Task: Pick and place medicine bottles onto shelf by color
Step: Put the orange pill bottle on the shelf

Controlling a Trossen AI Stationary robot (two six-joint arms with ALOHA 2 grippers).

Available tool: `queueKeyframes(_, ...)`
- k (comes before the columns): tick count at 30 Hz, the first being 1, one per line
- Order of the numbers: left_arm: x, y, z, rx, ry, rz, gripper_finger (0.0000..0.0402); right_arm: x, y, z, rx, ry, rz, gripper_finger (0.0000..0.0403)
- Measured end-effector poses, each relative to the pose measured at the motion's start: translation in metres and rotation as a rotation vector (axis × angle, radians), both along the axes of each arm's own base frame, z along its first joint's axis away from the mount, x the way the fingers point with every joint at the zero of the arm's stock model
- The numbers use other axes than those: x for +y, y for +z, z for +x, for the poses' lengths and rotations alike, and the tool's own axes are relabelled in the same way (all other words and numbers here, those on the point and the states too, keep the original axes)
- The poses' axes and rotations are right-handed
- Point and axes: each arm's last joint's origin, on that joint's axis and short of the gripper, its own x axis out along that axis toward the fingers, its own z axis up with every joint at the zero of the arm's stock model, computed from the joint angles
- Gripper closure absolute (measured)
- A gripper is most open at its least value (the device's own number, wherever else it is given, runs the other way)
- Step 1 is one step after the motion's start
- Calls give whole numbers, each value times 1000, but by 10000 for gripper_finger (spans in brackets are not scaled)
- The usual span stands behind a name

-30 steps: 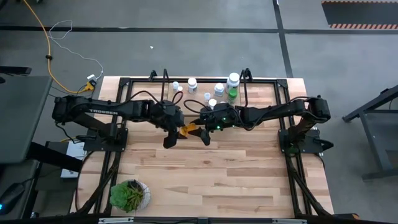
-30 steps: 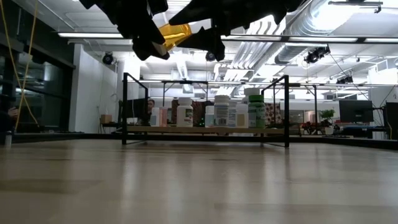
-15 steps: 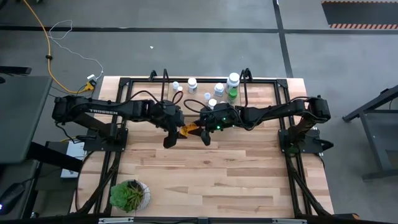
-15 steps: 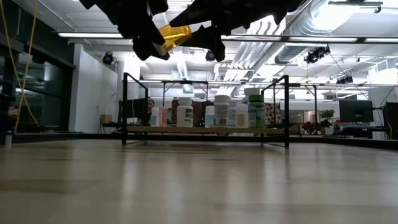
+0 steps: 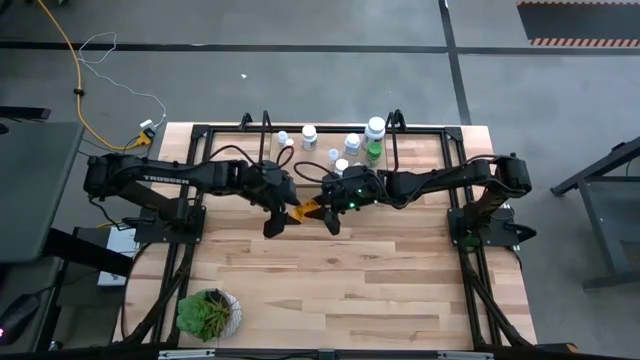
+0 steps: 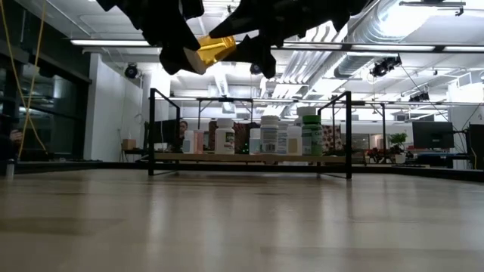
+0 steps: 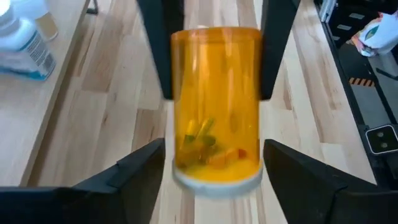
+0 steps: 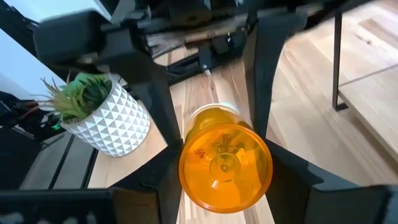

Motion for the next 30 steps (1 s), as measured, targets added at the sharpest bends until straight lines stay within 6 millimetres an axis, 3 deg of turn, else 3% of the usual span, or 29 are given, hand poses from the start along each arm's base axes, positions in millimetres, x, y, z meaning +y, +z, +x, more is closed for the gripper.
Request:
queueKeyframes(5, 7, 3, -13, 40, 13, -56, 118, -8, 0, -5, 45, 11, 17, 233)
queueKeyframes(12, 16, 21, -56, 97, 97, -153, 113, -13, 8, -31, 207, 19, -25, 233)
queueKeyframes(19, 11, 21, -90, -257, 268, -168, 113, -4, -3, -43, 335, 62, -36, 233)
queueKeyframes(22, 7, 6, -100, -443, 347, -235, 113, 2, -21, -48, 279, 43, 21, 233)
queueKeyframes(25, 4, -7, -106, -617, 427, -280, 113, 5, -39, -51, 114, -18, 119, 233)
queueKeyframes(27, 3, -11, -107, -725, 492, -294, 113, 5, -49, -54, -35, -100, 189, 233)
queueKeyframes(30, 4, -9, -107, -866, 585, -275, 113, 0, -45, -60, -346, -250, 254, 233)
